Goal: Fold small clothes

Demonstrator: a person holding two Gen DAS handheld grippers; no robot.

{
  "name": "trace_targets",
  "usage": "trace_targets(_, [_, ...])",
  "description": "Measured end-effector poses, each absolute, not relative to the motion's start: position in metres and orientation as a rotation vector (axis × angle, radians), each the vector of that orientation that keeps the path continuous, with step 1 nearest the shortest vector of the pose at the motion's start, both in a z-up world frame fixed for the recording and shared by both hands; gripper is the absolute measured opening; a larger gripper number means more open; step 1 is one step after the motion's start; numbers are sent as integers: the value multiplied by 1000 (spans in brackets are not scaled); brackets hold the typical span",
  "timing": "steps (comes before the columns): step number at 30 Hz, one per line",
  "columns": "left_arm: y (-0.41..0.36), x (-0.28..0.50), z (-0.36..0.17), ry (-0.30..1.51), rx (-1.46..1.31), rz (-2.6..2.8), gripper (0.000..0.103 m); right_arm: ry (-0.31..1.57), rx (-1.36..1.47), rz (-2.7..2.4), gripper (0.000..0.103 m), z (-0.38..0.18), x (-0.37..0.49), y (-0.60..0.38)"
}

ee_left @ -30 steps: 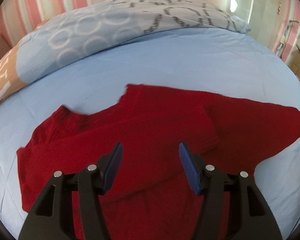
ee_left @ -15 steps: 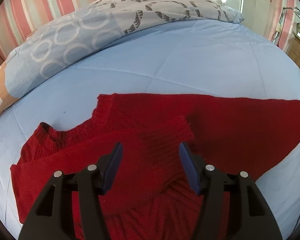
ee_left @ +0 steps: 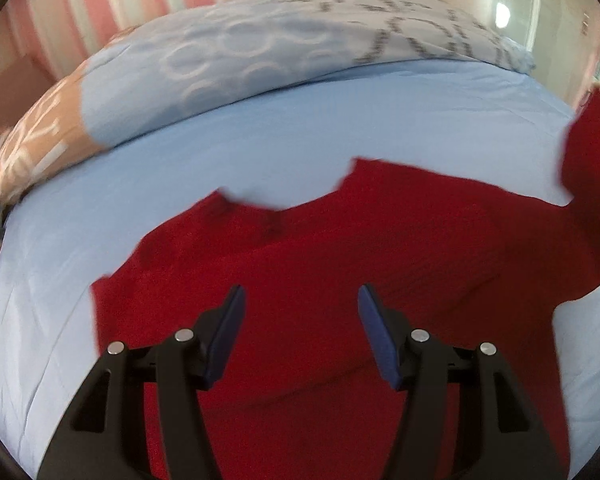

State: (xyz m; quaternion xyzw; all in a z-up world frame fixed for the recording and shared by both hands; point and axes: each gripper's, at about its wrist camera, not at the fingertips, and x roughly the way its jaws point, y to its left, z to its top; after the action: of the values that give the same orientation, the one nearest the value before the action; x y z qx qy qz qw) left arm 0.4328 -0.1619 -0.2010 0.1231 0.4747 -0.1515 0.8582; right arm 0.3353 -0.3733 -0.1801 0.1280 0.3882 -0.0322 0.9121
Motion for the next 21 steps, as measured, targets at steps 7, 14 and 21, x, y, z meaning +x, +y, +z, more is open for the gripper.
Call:
trace_targets(7, [-113, 431, -229, 1105, 164, -270, 60, 1057, 167, 114, 10, -252, 357, -293])
trace_targets(14, [-129, 417, -239, 1096, 163, -304, 60, 1041, 244, 151, 25, -243, 344, -321])
trace_targets(21, [-127, 421, -229, 1112, 118, -330, 60, 1008, 246, 163, 25, -231, 343, -315])
